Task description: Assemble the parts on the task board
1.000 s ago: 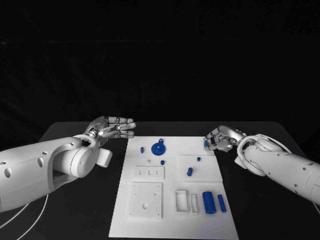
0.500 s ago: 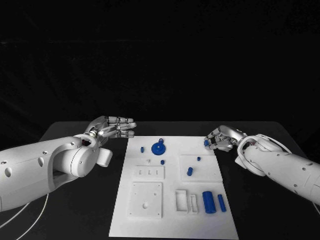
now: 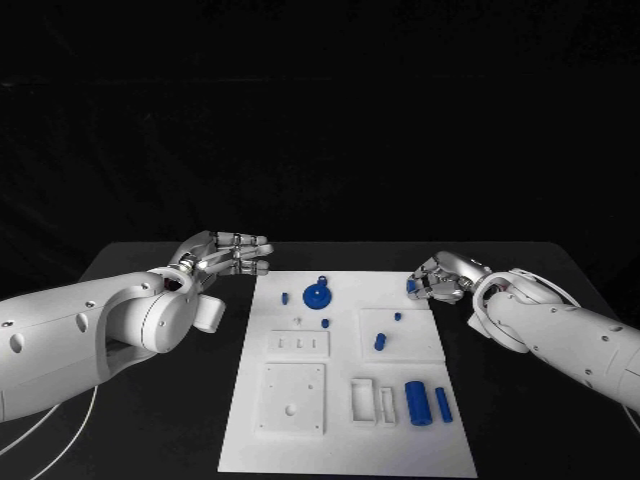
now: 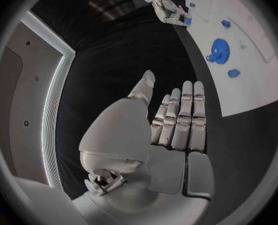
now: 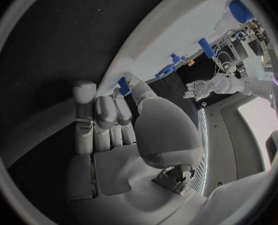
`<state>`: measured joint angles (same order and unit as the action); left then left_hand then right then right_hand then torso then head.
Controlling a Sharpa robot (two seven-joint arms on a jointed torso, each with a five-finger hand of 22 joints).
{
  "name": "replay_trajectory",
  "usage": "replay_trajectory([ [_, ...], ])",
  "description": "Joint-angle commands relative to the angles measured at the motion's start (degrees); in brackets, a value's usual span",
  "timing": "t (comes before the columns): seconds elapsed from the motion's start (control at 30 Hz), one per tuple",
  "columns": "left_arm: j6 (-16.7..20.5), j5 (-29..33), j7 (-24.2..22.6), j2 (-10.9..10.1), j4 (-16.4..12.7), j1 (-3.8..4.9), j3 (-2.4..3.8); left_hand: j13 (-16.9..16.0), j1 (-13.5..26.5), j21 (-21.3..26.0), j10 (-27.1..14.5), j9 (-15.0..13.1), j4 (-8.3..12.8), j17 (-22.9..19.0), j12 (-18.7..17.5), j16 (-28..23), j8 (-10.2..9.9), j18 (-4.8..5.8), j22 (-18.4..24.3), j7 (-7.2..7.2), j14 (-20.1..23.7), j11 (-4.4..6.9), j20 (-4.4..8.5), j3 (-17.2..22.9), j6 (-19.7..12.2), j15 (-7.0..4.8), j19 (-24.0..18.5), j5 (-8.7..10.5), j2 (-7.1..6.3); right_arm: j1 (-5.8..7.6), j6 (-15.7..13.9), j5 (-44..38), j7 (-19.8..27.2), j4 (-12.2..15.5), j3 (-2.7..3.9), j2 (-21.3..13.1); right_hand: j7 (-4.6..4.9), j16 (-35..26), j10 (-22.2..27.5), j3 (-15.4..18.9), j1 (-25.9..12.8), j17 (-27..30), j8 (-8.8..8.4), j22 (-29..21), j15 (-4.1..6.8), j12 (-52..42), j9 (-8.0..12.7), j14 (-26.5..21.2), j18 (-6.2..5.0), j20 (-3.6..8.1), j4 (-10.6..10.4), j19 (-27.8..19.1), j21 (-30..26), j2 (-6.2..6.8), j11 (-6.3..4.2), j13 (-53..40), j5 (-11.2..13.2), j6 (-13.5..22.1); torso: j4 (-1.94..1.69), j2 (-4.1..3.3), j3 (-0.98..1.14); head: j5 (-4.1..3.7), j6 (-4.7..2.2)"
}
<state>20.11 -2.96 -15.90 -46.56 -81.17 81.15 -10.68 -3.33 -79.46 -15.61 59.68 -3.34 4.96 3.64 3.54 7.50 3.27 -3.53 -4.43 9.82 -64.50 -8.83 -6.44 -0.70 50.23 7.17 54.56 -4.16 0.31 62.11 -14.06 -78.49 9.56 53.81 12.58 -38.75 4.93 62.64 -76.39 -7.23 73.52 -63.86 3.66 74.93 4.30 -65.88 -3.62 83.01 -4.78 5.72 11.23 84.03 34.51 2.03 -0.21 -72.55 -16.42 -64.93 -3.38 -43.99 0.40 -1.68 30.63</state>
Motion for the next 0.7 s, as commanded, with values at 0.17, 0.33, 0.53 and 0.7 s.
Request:
replay_trajectory([
  [0.17,-0.7,-0.4,-0.2,0.1,-0.2,0.09,0.04,-0.1,0.2,-0.3,-0.4,0.0,0.0,0.1,0.0,-0.2,0.1,-0.16,0.1,-0.01,-0.1,-0.07,0.13,0.2,-0.4,0.04,-0.3,-0.32,0.36,-0.20,-0.6,-0.5,-0.2,0.1,0.00,0.1,-0.27,0.3,-0.4,-0.2,-0.6,-0.1,-0.11,3.6,0.23,-0.2,0.0,0.3,0.14,-0.02,0.0,2.8,0.2,-0.25,-0.19,-0.1,0.5,-1.1,0.00,0.00,-0.04,0.11,0.05],
  [0.33,-0.8,-0.6,-0.1,0.0,-0.2,0.09,0.04,-0.1,0.1,-0.4,-0.2,0.0,0.0,0.1,0.1,-0.1,0.1,-0.20,0.0,-0.03,-0.2,0.01,0.16,0.3,-0.3,-0.03,-0.3,-0.30,0.39,-0.27,-2.4,-0.1,-1.0,0.5,0.00,0.1,-0.57,0.3,-0.5,0.1,-1.0,-0.2,-0.07,3.6,0.37,-0.2,0.0,0.3,0.19,0.09,-0.3,2.8,0.3,-0.31,-0.36,-0.1,0.5,-1.9,0.05,0.00,-0.03,0.16,0.07],
  [0.53,-1.0,-0.9,0.1,0.0,-0.2,0.09,0.05,-0.1,0.2,-1.0,1.4,-0.1,0.1,0.2,0.1,1.2,0.2,-0.07,-0.2,-0.22,-1.9,0.53,0.78,0.2,0.7,-0.77,0.6,-0.27,0.81,-0.39,-7.0,1.1,-2.4,2.1,0.00,0.0,-0.85,0.5,-0.7,-0.1,-1.1,-0.3,-0.11,3.6,0.59,-0.4,-0.1,0.4,0.19,0.33,-0.8,2.9,0.4,-0.40,-0.58,-0.3,0.6,-2.7,0.14,0.05,0.08,0.11,0.03],
  [0.7,-1.3,-1.4,0.5,0.3,0.2,0.10,0.05,0.0,0.0,-5.1,4.0,-0.2,0.3,1.9,0.0,7.3,0.3,0.08,-2.1,-0.82,-8.1,1.79,3.59,0.0,4.0,-3.64,5.4,-0.37,1.40,-0.42,-10.6,2.0,-3.3,3.6,0.00,-0.3,-0.88,0.6,-0.9,-3.3,-1.2,-0.5,-0.10,3.6,0.71,-0.5,-0.1,0.4,0.09,0.45,-1.0,2.9,0.8,0.26,-0.67,-0.5,0.3,-3.0,0.11,0.09,0.06,0.00,0.00],
])
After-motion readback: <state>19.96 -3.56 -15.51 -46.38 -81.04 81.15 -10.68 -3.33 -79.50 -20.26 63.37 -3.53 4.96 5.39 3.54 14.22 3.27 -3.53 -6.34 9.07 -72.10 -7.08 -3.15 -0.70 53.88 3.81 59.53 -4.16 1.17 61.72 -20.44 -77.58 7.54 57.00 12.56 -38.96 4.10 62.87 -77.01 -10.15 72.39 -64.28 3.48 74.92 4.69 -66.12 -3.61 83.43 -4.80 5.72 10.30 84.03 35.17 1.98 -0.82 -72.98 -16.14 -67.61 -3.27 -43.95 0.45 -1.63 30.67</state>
